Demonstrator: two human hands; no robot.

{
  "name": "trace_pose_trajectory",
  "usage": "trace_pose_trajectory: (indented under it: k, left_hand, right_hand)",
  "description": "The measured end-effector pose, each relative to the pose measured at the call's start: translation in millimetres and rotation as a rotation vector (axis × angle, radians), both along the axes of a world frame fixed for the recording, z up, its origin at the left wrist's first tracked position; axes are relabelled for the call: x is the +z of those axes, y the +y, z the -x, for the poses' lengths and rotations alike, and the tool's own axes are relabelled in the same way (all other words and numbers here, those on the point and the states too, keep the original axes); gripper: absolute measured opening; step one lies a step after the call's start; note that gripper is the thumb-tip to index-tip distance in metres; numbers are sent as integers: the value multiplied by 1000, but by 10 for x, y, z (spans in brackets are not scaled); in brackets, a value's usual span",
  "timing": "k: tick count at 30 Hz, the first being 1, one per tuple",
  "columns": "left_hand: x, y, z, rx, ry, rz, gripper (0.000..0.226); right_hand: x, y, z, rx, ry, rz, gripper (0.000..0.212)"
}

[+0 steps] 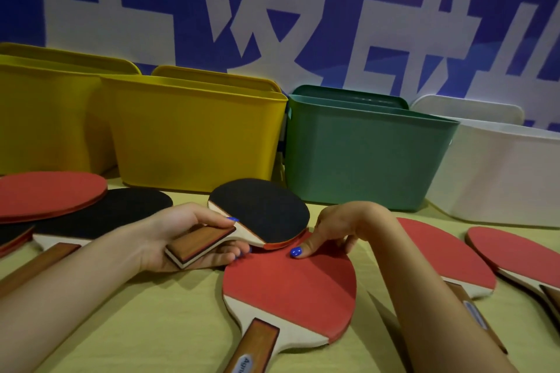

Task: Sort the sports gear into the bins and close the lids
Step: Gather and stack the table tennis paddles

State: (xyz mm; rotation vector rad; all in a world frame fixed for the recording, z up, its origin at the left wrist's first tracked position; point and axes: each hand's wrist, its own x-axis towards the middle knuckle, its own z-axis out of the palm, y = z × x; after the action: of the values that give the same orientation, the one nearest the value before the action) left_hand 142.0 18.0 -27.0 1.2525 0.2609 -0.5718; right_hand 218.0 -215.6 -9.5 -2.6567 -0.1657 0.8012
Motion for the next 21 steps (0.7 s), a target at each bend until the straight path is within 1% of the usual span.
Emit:
trace_pose_trajectory:
  k: [2,5,7,9,10,13,15,18,19,21]
  left_hand:
    - [5,23,-8,-4,-10,-24,34]
    - [2,33,1,4,-58,-87,31]
    - [5,38,9,-10,-128,-125,27]
    - [-6,59,12,-16,-186,-132,42]
    - [-12,70,15,-7,-209,-142,46]
    - [-5,53,34,73,-284,-149,39]
    - [27,38,43,178,-331,-88,31]
    - [123,35,78,294,-407,67,25]
    - [143,59,77,328,-436,89,28]
    - [168,84,82,395,-479,53,34]
  right_hand:
    - [4,-10,-6,-10,2,-20,72]
    - [12,-31,-6,-52,47,-109,58]
    - [16,-67,-11,-81,88,-212,53]
    - [32,-101,-15,-114,117,-343,50]
    - [40,-129,-27,-134,117,-410,49]
    - [108,-240,-46,-172,73,-606,36]
    - [187,-326,-23,-205,50,-779,27]
    - [298,-414,17,-289,-20,-1145,12]
    - [322,-437,20,-325,-68,-1269,9]
    - [347,-445,43,-382,-170,-1473,10]
